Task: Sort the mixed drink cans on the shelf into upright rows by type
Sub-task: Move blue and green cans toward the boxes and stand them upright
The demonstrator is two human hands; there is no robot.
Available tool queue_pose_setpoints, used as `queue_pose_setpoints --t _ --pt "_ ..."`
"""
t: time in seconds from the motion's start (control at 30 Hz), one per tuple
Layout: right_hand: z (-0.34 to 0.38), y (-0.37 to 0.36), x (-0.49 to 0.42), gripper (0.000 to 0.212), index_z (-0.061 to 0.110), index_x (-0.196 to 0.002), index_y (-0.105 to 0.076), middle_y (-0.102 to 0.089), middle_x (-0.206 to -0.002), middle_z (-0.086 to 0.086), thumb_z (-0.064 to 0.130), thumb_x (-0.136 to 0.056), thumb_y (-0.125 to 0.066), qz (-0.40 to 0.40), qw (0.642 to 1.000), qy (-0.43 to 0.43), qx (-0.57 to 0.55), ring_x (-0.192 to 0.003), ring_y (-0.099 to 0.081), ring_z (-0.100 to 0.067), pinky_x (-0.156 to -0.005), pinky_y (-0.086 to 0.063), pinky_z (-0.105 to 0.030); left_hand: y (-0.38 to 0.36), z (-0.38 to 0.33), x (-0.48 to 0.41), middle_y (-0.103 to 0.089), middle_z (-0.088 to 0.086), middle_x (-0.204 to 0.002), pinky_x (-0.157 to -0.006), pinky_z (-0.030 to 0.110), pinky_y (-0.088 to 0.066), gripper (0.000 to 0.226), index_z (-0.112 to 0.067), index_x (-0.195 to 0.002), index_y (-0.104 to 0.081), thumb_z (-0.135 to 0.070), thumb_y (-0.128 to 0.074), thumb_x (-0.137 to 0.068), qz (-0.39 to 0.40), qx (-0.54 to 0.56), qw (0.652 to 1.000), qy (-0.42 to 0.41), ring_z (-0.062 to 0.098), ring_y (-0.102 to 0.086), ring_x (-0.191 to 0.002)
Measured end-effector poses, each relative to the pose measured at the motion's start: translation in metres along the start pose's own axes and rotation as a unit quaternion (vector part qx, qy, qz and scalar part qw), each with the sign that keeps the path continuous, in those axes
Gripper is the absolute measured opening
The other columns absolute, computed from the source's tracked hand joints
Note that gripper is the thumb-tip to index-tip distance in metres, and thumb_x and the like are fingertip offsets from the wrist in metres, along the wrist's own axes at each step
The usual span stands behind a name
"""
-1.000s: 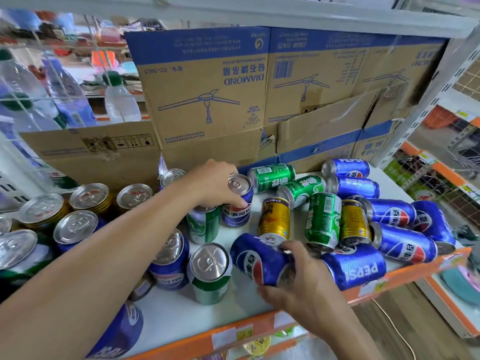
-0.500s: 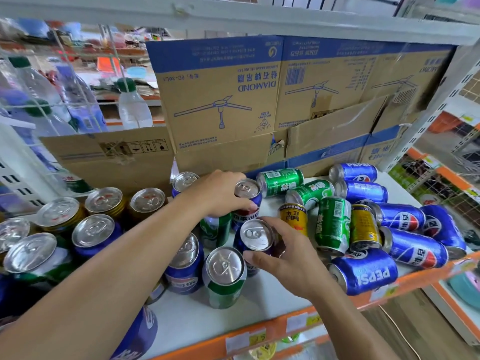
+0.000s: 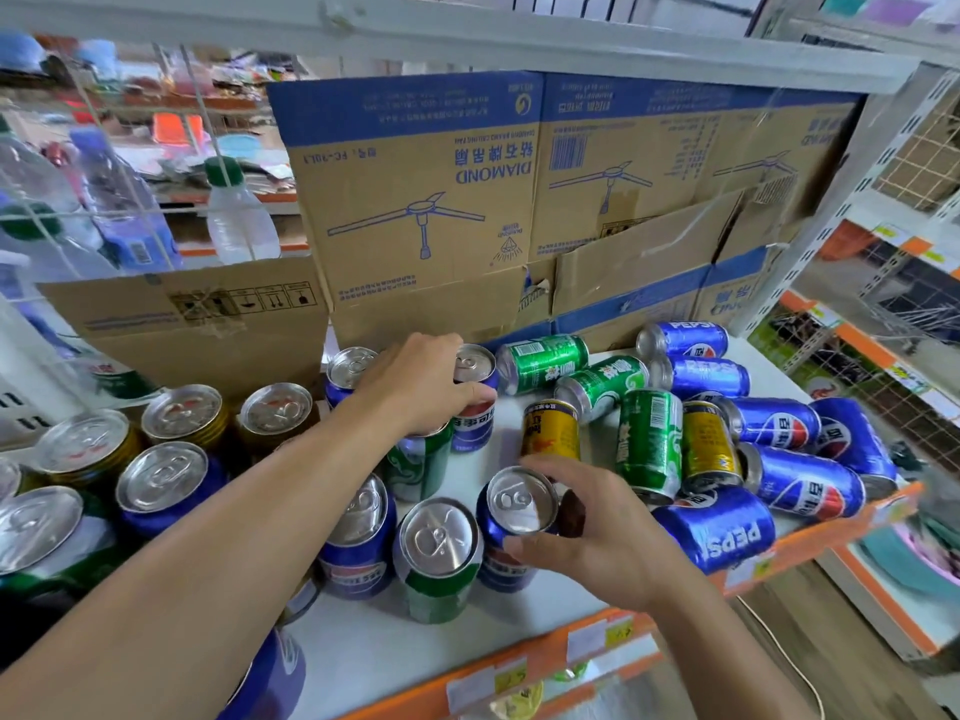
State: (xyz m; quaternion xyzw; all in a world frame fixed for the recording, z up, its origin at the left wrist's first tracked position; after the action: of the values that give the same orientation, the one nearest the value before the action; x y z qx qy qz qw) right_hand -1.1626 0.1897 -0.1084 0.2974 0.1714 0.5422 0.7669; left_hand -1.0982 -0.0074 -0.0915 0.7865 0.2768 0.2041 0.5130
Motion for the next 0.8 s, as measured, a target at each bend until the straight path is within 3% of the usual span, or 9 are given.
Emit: queue_pose_setpoints --t 0.07,0.17,0.23,0.37,0.47,0.53,0.63,0.7,0.8 --pt "-0.004 0.001 -0.001 0.053 0.038 -0.112 -0.062 -0.067 -0.102 0.017 0.047 -0.062 -0.079 0.023 1.0 -0.006 -0.001 -0.091 -0.063 -0.004 -0.081 -0.053 -0.032 0.001 -0.002 -0.001 -0.064 0.006 -0.111 -0.077 0.042 -0.051 0.058 -0.021 -0.117 -0.056 -0.064 -0.064 -0.078 -0.013 0.0 1.0 0.002 0.027 -0.059 -0.095" --pt "-0.014 0.007 -0.003 0.068 0.037 -0.123 -0.059 -0.065 -0.103 0.018 0.058 -0.061 -0.077 0.095 0.995 -0.024 -0.025 -0.084 -0.062 0.0 -0.073 -0.048 -0.022 0.001 -0.006 -0.004 -0.062 0.003 -0.119 -0.081 0.041 -0.051 0.063 -0.023 -0.124 -0.052 -0.061 -0.067 -0.076 0.001 -0.01 1.0 0.006 0.027 -0.059 -0.101" --pt "-0.014 0.019 -0.007 0.064 0.035 -0.125 -0.058 -0.065 -0.106 0.019 0.06 -0.069 -0.074 0.118 0.993 -0.021 -0.023 -0.082 -0.063 -0.003 -0.069 -0.047 -0.02 0.002 -0.01 -0.006 -0.058 0.002 -0.123 -0.084 0.039 -0.049 0.064 -0.023 -0.125 -0.049 -0.06 -0.067 -0.077 0.025 -0.042 0.999 0.002 0.025 -0.056 -0.106" --pt "-0.031 0.061 -0.025 0.032 0.029 -0.115 -0.063 -0.067 -0.1 0.009 0.043 -0.087 -0.068 -0.01 0.998 -0.04 0.056 -0.08 -0.063 -0.011 -0.07 -0.05 -0.025 0.009 -0.037 -0.007 -0.048 -0.001 -0.133 -0.099 0.04 -0.043 0.066 -0.023 -0.138 -0.04 -0.047 -0.067 -0.082 0.013 -0.084 0.995 -0.05 0.021 -0.046 -0.121" --pt "-0.053 0.086 -0.038 0.033 0.025 -0.117 -0.062 -0.065 -0.109 0.003 0.031 -0.085 -0.068 -0.08 0.973 -0.068 0.207 -0.102 -0.06 -0.018 -0.076 -0.044 -0.026 0.001 -0.075 -0.008 -0.047 -0.002 -0.133 -0.1 0.035 -0.04 0.058 -0.025 -0.139 -0.042 -0.039 -0.065 -0.087 0.027 -0.065 0.989 -0.127 0.018 -0.044 -0.122" --pt "-0.065 0.089 -0.043 0.052 0.028 -0.131 -0.052 -0.052 -0.132 0.001 0.031 -0.082 -0.067 -0.032 0.945 -0.085 0.313 -0.124 -0.045 -0.025 -0.094 -0.042 -0.031 -0.019 -0.091 -0.01 -0.05 -0.002 -0.127 -0.098 0.039 -0.042 0.053 -0.028 -0.132 -0.048 -0.041 -0.067 -0.084 0.104 -0.07 0.981 -0.146 0.019 -0.047 -0.117" --pt "-0.075 0.087 -0.042 0.079 0.032 -0.148 -0.028 -0.009 -0.159 0.001 0.042 -0.081 -0.068 0.065 0.921 -0.13 0.362 -0.146 -0.007 -0.035 -0.111 -0.032 -0.044 -0.049 -0.1 -0.011 -0.049 -0.003 -0.118 -0.092 0.044 -0.046 0.063 -0.032 -0.127 -0.048 -0.05 -0.076 -0.073 0.236 -0.097 0.957 -0.14 0.02 -0.05 -0.11" --pt "-0.081 0.084 -0.039 0.094 0.032 -0.152 -0.015 0.016 -0.16 0.003 0.045 -0.079 -0.073 0.126 0.911 -0.138 0.368 -0.147 0.014 -0.038 -0.114 -0.028 -0.047 -0.063 -0.104 -0.01 -0.044 -0.002 -0.123 -0.092 0.046 -0.047 0.078 -0.036 -0.131 -0.041 -0.053 -0.08 -0.066 0.279 -0.125 0.941 -0.142 0.024 -0.05 -0.112" --pt "-0.087 0.082 -0.038 0.103 0.032 -0.153 -0.007 0.031 -0.156 0.0 0.048 -0.077 -0.074 0.159 0.903 -0.134 0.376 -0.142 0.025 -0.041 -0.115 -0.027 -0.048 -0.075 -0.108 -0.011 -0.026 0.002 -0.146 -0.097 0.047 -0.044 0.102 -0.042 -0.145 -0.019 -0.051 -0.082 -0.065 0.304 -0.176 0.928 -0.124 0.03 -0.043 -0.126"
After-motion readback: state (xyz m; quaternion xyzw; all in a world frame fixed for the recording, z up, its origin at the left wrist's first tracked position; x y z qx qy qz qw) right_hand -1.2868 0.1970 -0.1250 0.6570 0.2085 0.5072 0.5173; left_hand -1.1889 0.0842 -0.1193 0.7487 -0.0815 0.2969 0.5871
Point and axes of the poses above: each hand's wrist, its own x-axis away from the middle knuckle, its own y-axis out of the back of the hand, z = x × y, the point moved 5 cm from there along -x, towards the middle knuckle
